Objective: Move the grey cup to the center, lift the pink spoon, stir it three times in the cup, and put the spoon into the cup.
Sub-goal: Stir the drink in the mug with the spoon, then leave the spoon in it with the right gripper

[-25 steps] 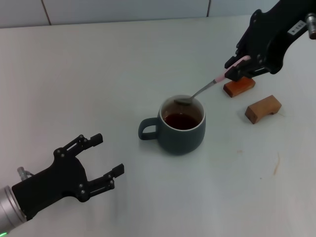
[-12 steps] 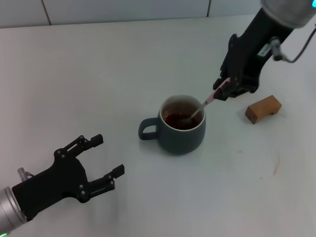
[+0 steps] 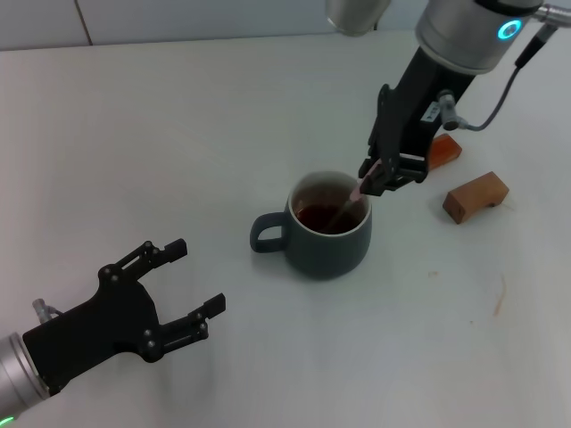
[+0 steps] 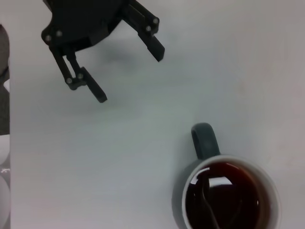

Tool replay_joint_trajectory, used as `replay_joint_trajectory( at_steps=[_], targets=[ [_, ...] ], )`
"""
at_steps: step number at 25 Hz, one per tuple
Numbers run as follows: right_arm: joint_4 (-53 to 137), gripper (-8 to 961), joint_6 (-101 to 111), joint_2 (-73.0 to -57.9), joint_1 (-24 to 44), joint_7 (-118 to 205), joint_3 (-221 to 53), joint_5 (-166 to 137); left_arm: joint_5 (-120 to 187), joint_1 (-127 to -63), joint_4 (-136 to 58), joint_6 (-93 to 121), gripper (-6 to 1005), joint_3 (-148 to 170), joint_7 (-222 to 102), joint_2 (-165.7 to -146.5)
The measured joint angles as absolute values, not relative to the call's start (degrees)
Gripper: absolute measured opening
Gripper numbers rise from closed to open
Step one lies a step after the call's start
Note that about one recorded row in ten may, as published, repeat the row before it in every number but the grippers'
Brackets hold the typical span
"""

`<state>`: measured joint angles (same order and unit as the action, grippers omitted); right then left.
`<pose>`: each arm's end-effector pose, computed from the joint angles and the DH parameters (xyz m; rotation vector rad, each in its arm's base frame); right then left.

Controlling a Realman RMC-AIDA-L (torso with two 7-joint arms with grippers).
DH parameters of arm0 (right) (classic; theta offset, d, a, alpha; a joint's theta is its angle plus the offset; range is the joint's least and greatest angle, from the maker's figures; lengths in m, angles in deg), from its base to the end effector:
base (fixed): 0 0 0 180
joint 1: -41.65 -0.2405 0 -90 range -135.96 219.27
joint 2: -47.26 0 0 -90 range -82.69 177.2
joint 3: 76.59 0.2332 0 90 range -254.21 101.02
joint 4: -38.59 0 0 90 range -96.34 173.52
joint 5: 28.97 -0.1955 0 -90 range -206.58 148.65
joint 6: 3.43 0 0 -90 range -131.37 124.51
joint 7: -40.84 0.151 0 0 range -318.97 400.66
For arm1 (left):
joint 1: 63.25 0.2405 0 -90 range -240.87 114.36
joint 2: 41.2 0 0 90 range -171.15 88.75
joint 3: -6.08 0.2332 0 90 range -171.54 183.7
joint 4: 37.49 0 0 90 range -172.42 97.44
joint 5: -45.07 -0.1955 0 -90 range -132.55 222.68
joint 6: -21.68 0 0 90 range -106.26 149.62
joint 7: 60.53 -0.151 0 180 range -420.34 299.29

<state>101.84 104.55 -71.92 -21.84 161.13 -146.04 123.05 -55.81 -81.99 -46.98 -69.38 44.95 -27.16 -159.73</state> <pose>0.0685 0.3494 0.0071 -3.0156 0.1318 -0.8178 -0.2774 0.2185 -0.0431 -2.4973 -0.3554 -0.9128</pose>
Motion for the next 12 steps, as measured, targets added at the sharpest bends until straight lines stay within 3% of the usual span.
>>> replay_joint_trajectory(
  at_steps=[12],
  targets=[
    [99.6,112,100.8,-71.65,-23.2,161.9,-146.5,127.5,-55.7,-82.1,-46.9,-69.4,859,44.7,-26.9,-159.77]
  ],
)
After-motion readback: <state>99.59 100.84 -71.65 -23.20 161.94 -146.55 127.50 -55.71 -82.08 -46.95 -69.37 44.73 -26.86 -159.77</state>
